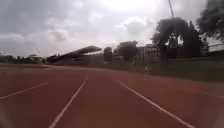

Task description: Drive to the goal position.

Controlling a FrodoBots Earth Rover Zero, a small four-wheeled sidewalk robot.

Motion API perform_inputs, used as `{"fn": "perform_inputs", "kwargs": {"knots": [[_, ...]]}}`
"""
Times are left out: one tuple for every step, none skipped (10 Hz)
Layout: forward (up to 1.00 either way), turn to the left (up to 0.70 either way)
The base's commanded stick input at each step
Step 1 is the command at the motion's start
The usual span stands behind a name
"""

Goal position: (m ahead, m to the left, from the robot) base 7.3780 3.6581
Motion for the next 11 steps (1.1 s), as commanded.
{"fn": "perform_inputs", "kwargs": {"knots": [[0.45,0.00],[0.45,0.00],[0.45,0.00],[0.45,0.00],[0.45,0.00],[0.45,0.00],[0.45,0.00],[0.45,0.00],[0.45,0.00],[0.45,0.00],[0.45,0.00]]}}
